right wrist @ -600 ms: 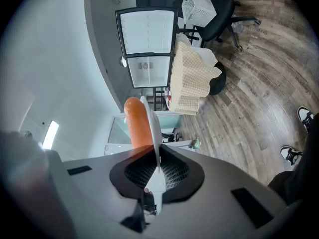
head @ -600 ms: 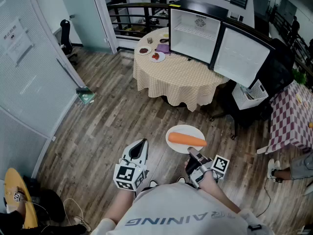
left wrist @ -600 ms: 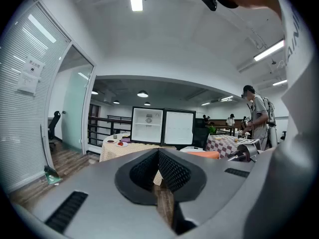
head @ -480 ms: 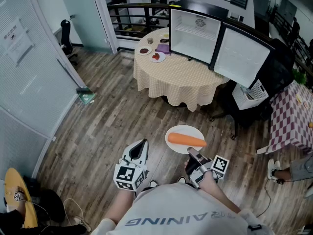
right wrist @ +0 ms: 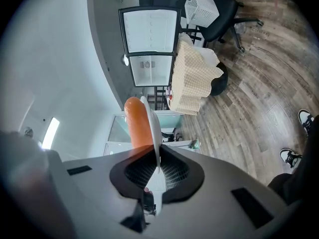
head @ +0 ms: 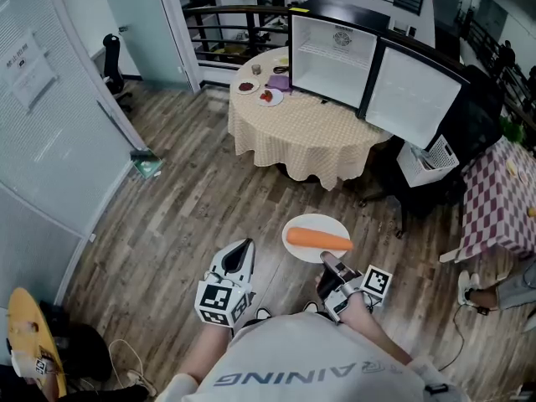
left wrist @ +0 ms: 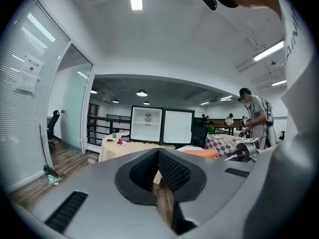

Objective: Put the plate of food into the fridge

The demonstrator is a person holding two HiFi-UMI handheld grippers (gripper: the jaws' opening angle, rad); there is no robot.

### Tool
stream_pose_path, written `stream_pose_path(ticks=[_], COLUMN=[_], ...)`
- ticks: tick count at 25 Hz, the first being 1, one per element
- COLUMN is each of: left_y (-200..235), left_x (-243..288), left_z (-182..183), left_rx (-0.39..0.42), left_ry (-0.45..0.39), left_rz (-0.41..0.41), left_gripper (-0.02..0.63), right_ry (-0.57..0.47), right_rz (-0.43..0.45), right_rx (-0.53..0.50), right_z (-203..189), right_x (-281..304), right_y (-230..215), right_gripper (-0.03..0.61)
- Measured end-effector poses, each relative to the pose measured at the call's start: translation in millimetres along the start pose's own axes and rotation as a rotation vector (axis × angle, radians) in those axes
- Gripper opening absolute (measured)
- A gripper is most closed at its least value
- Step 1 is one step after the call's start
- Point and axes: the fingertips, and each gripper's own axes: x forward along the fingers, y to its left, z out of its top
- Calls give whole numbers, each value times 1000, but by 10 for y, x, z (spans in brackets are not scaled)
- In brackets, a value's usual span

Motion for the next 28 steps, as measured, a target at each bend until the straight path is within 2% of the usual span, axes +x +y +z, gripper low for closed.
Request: stream_pose_path(ticks=[11,18,28], left_y=[-139,-436,-654], left_x=[130,376,522], left_z=[-12,-40,-192], left_rx=[-11,-14,-16], left_ry=[9,22,81], left_rz=[0,-6,43], left_gripper=[8,8,8], right_ry=[4,3,41], right_rz=[-7,-22,-27], right_rx=[15,19,57], right_z=[151,450,714], right_x=[-105,-280,-333], right_y=[-34,-103,-311], right_gripper=[37,37,37])
